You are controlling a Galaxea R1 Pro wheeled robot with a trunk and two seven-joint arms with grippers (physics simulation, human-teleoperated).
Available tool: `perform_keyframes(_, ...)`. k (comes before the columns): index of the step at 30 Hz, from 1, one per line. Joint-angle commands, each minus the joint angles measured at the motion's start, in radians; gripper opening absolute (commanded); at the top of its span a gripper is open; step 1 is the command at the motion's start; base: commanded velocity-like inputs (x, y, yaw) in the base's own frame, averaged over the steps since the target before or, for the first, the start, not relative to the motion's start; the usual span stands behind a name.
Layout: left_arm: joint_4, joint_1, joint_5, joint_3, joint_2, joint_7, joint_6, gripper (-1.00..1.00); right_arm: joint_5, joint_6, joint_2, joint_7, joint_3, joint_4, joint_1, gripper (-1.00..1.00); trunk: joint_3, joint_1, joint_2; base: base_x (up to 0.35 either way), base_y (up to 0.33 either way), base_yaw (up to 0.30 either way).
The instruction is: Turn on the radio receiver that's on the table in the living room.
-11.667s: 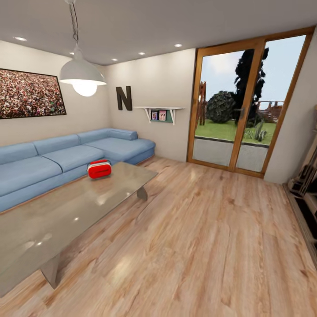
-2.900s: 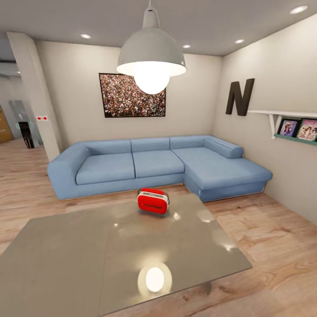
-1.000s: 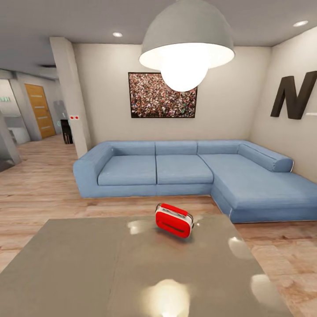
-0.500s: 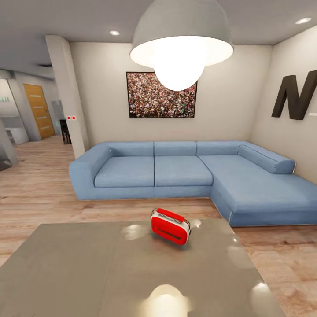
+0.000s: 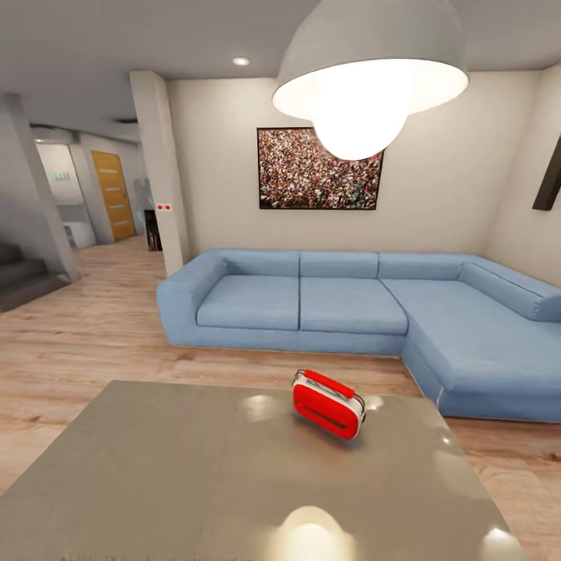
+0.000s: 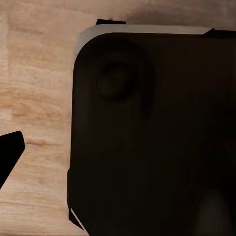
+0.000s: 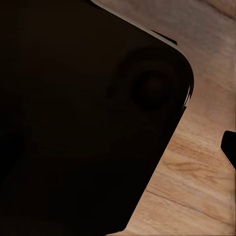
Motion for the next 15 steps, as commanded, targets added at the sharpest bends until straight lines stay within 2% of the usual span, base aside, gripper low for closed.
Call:
perform_keyframes(1,0.0,0.0,0.0,0.0,0.0,0.0,0.0,1.0,0.0,0.0,0.0,0.0,0.0,0.0,0.0,1.0,0.0,0.0,0.0,0.0,0.0,0.268)
perform_keyframes(4,0.0,0.0,0.0,0.001,0.0,0.0,0.0,1.0,0.0,0.0,0.0,0.0,0.0,0.0,0.0,1.0,0.0,0.0,0.0,0.0,0.0,0.135)
perform_keyframes(15,0.0,0.0,-0.001,0.0,0.0,0.0,0.001,1.0,0.0,0.0,0.0,0.0,0.0,0.0,0.0,1.0,0.0,0.0,0.0,0.0,0.0,0.01)
